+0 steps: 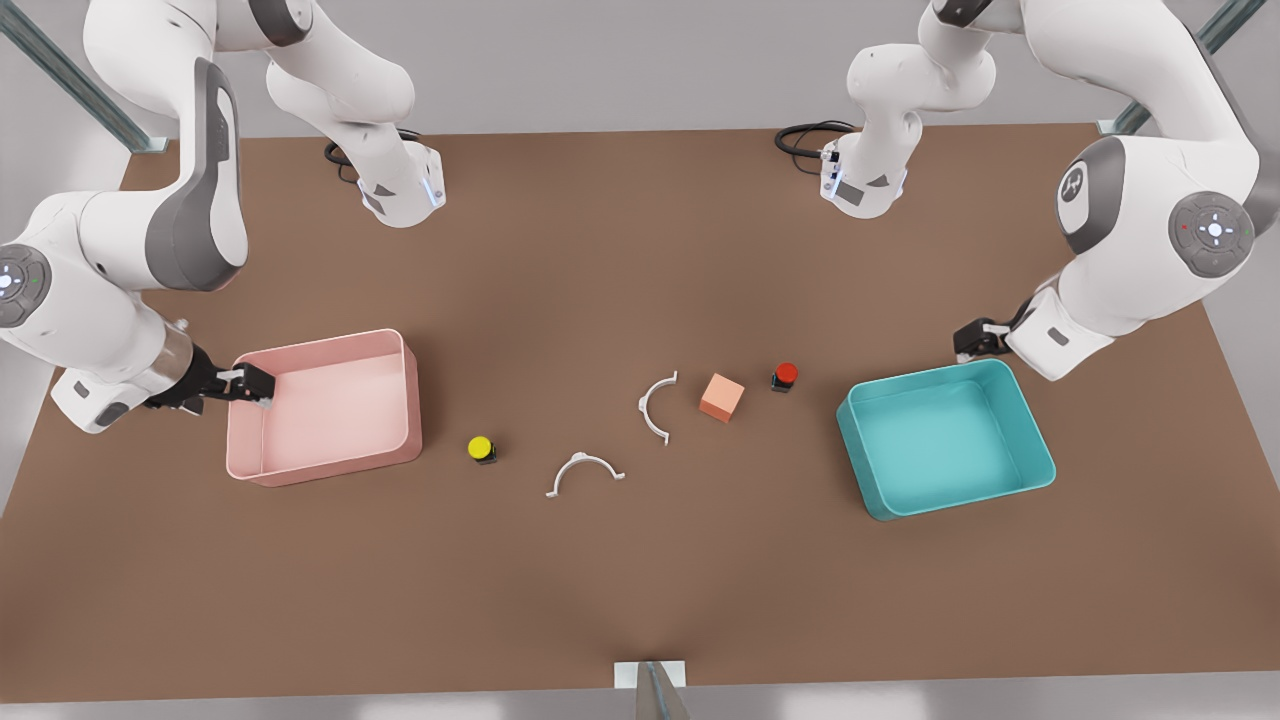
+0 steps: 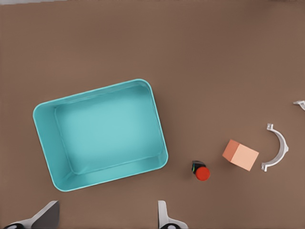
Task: Place the red button in the blue storage box with the left arm, and place the yellow button in the pink storage box with the right arm
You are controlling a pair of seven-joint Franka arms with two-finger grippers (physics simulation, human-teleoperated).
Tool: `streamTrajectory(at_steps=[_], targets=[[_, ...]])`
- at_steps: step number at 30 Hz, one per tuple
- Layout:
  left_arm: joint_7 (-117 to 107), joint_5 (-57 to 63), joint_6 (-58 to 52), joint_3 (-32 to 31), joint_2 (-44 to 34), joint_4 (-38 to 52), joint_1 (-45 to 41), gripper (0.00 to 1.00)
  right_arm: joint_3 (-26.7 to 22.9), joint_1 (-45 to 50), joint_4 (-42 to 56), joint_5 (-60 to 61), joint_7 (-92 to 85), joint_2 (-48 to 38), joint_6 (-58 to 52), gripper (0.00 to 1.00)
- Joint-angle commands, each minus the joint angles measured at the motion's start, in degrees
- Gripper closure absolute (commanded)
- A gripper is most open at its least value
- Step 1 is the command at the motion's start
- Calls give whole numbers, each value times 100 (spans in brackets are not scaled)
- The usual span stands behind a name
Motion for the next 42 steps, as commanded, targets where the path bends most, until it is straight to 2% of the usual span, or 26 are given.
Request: streamTrajectory(at_steps=[1,4,5,7,10,11,14,17,21,24,27,34,35,36,37,39,40,42], targets=[[-101,12,114,-1,-6,8,0,0,1,-8,3,-4,-121,-6,59,0],[-741,30,131,-1,178,-1,-579,0,72,115,-6,-13,-42,56,85,0],[-1277,-5,210,-1,327,-1,-922,0,72,300,-6,-31,-103,144,435,0],[-1314,-331,982,-10,626,-246,-1124,0,352,458,3,-39,-112,354,551,0],[-1384,-339,2091,-10,486,-1266,-1344,0,889,467,21,-22,-112,934,1078,0],[-1384,-348,2372,-10,425,-1547,-1406,0,1030,616,-32,-22,-95,1320,1754,0],[-1375,-331,4024,-1,-279,-3253,-1643,0,1038,1267,-401,-575,-33,1866,2581,0],[-1384,-331,5088,-10,-428,-4149,-1705,0,1047,1276,-955,-584,-51,1875,3012,0],[-1551,-331,6626,-1,-94,-4984,-1942,0,1038,1320,-1245,-584,-51,2121,3337,0],[-1762,-339,7329,-1,152,-5380,-2127,0,1047,1267,-1517,-567,-59,2227,3513,0],[-1779,-339,7584,-1,310,-5608,-2144,0,1056,1188,-1878,-567,-77,2174,3794,0],[-1779,-339,7883,-1,785,-5670,-2144,0,1047,1135,-2063,-558,-42,2306,4110,0],[-1771,-339,7883,-1,776,-5670,-2144,7,1038,1135,-2063,-558,-42,2367,4163,0],[-1771,-339,7883,-1,767,-5670,-2144,25,1038,1135,-2063,-558,-42,2420,4190,0],[-1762,-331,7874,-1,732,-5696,-2144,30,1030,1135,-2063,-567,-42,2508,4321,0],[-1753,-339,7874,-1,688,-5775,-2136,33,1030,1126,-2054,-567,-51,2622,4436,1],[-1753,-331,7874,-1,662,-5811,-2136,38,1021,1126,-2054,-567,-42,2622,4436,4],[-1736,-331,7874,7,644,-5890,-2118,38,986,1126,-2063,-567,-51,2701,4445,16]])
